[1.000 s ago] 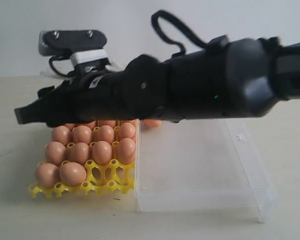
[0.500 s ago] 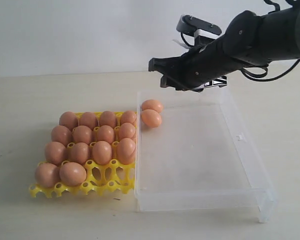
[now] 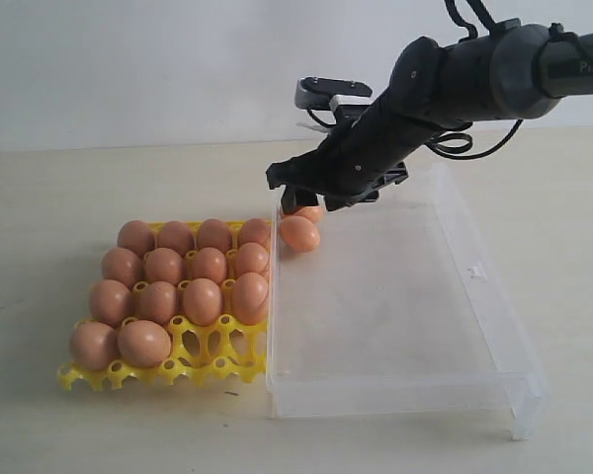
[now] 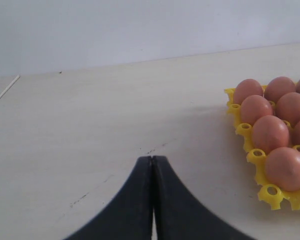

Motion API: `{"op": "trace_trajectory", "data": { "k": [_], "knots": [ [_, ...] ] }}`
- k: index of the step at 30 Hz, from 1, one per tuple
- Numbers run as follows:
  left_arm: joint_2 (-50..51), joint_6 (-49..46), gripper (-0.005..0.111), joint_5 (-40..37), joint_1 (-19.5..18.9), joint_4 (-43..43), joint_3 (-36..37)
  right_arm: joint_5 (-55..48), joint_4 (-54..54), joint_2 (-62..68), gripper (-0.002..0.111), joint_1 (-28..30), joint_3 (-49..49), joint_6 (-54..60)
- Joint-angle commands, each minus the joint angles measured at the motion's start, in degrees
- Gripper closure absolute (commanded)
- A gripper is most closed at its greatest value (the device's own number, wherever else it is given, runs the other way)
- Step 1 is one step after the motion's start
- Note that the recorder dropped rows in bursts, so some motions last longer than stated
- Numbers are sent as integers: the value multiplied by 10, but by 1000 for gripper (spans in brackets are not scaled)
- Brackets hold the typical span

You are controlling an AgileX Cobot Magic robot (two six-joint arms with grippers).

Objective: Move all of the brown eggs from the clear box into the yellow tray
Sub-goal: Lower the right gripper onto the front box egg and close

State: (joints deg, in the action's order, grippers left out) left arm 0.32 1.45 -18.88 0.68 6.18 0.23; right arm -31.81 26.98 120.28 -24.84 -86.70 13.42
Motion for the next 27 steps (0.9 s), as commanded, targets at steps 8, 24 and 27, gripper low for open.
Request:
{"op": "trace_trajectory", "data": {
  "k": [8, 24, 27],
  "knots": [
    [-3, 2, 107, 6, -1, -2, -2, 17, -26, 6, 56, -1, -5, 73],
    [-3, 2, 107, 6, -1, -2, -2, 48, -60, 14, 56, -25, -5, 151],
    [-3, 2, 107, 6, -1, -2, -2, 44, -67, 17, 56, -25, -5, 151]
  ]
}}
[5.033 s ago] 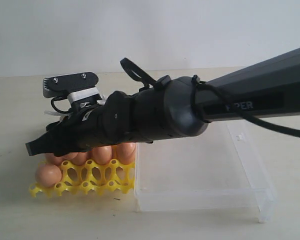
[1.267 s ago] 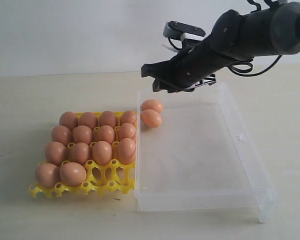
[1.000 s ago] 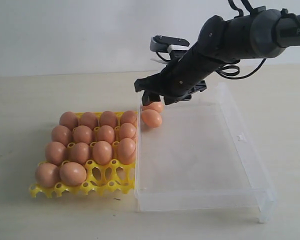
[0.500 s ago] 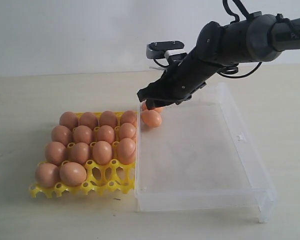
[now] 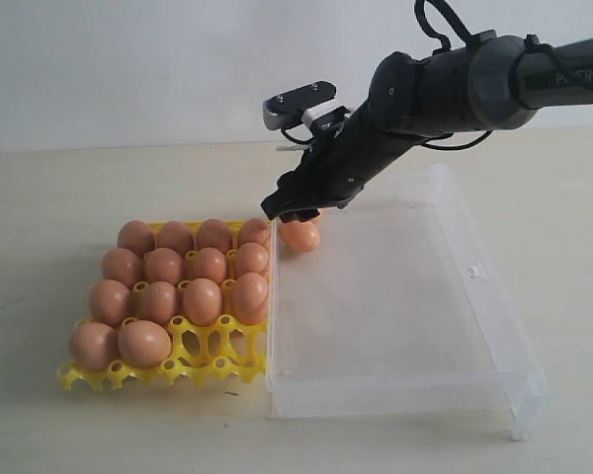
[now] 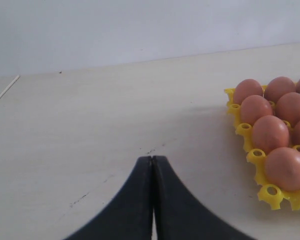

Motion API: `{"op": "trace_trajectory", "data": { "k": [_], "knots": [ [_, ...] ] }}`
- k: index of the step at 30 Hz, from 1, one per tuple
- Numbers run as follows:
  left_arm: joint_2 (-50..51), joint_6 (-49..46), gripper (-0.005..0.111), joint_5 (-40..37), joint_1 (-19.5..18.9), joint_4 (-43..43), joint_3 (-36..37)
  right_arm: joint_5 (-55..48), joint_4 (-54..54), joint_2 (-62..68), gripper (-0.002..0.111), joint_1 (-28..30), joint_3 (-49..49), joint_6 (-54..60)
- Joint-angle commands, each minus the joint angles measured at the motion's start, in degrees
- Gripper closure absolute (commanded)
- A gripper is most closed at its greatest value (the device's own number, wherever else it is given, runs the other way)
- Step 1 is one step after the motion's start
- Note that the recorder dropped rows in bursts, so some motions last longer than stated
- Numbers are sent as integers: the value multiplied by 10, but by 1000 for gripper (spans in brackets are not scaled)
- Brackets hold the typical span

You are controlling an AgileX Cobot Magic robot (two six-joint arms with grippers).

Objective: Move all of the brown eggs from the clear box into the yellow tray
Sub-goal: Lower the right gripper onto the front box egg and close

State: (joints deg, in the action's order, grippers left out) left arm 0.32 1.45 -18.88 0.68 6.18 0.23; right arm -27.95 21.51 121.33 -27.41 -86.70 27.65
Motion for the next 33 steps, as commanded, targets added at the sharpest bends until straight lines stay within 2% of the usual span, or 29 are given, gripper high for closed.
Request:
{"op": "trace_trajectory", "data": {
  "k": [1, 14, 33],
  "knots": [
    [-3, 2, 107, 6, -1, -2, -2, 5, -12, 7, 56, 1, -5, 8],
    [-3, 2, 107, 6, -1, -2, -2, -4, -13, 31, 56, 1, -5, 22],
    [-3, 2, 107, 6, -1, -2, -2, 53, -9, 47, 56, 1, -5, 29]
  ]
}}
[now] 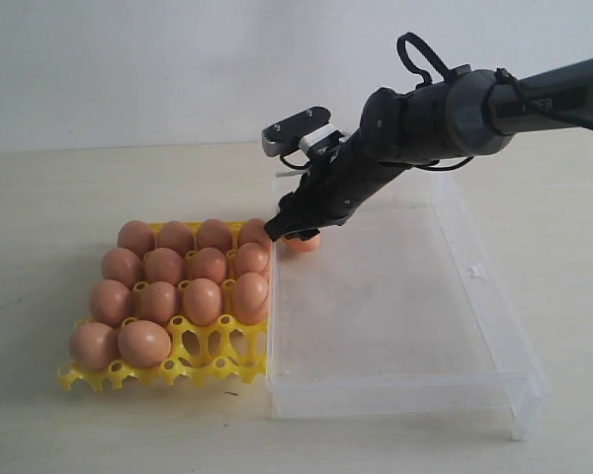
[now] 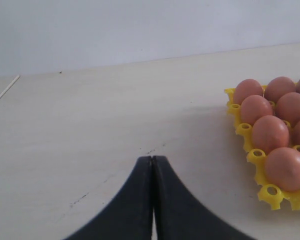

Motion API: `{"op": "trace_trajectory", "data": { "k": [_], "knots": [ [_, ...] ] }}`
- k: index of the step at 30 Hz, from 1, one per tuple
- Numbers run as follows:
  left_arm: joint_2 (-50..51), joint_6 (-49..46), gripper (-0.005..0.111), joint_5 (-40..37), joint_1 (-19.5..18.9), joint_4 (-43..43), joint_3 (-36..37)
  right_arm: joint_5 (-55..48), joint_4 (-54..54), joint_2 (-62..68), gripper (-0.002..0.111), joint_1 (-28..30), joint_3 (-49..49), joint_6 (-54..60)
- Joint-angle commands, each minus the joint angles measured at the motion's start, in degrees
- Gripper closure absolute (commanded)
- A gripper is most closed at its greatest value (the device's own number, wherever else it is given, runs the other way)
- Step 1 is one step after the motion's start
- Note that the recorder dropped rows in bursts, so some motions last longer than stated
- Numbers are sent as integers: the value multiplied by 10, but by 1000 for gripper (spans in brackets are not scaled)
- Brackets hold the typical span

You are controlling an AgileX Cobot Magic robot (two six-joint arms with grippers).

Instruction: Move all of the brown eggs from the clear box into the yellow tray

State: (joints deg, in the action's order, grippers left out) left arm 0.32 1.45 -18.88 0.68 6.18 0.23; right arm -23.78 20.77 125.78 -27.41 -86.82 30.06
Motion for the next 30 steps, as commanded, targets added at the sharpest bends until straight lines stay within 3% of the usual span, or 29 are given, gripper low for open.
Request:
{"op": "trace_trajectory", "data": {
  "k": [1, 21, 23, 24, 25, 30],
  "knots": [
    [-3, 2, 107, 6, -1, -2, -2, 12, -1, 3, 56, 1, -4, 5],
    [-3, 2, 107, 6, -1, -2, -2, 36, 17, 40, 58, 1, -4, 8],
    [-3, 2, 107, 6, -1, -2, -2, 37, 17, 40, 73, 1, -4, 8],
    [-3, 2, 107, 6, -1, -2, -2, 37, 17, 40, 92, 1, -4, 8],
    [-3, 2, 107, 6, -1, -2, -2, 37, 17, 40, 104, 1, -4, 5],
    [-3, 2, 107, 6, -1, -2, -2, 3, 16, 39, 108, 2, -4, -20]
  ]
}}
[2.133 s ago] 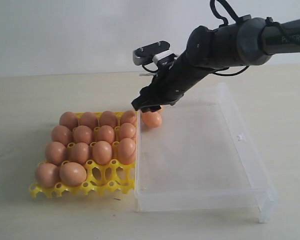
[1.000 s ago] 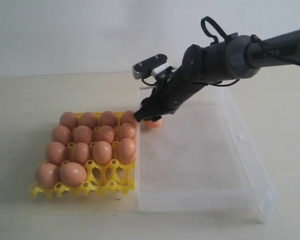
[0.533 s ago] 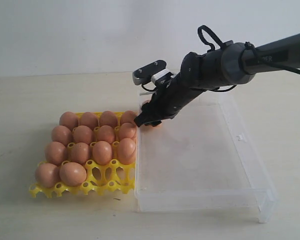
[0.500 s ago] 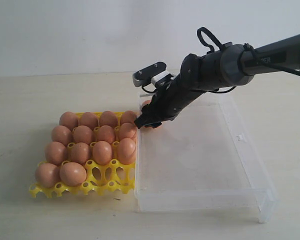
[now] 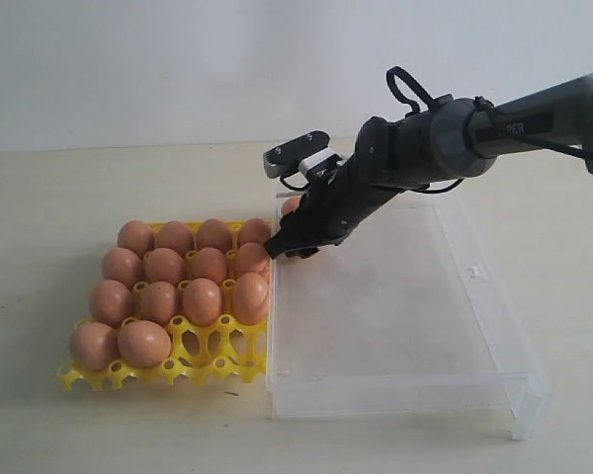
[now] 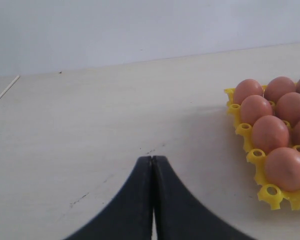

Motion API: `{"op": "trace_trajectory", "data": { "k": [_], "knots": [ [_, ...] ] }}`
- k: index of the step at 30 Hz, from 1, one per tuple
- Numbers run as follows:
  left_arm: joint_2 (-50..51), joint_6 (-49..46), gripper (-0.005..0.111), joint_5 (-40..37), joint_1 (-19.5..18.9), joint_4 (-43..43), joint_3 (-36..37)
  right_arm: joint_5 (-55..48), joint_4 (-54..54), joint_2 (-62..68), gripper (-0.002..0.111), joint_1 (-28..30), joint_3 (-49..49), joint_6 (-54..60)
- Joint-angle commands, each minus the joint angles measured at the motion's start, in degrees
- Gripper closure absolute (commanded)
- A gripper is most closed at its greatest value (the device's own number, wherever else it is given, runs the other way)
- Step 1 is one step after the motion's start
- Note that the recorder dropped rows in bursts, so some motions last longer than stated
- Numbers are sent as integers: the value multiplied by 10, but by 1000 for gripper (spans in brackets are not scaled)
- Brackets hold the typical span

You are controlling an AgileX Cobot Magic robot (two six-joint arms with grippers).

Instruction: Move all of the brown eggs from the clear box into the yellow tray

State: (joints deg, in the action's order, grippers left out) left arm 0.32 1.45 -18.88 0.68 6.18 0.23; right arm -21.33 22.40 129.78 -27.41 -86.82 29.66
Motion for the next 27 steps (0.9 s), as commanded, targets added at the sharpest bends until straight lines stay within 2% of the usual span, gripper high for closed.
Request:
{"op": "trace_trajectory", "data": {
  "k": [1, 9, 18, 23, 27],
  "knots": [
    [-3, 2, 107, 6, -1, -2, -2, -28, -1, -5, 108, 2, 2, -16],
    [-3, 2, 107, 6, -1, -2, -2, 79, 26, -87, 108, 2, 161, -23],
    [-3, 2, 107, 6, -1, -2, -2, 191, 67, -259, 108, 1, 335, -49],
    [-3, 2, 107, 6, -1, -2, -2, 197, 76, -323, 108, 1, 379, -49],
    [-3, 2, 107, 6, -1, -2, -2, 155, 76, -319, 108, 1, 379, -49]
  ]
}}
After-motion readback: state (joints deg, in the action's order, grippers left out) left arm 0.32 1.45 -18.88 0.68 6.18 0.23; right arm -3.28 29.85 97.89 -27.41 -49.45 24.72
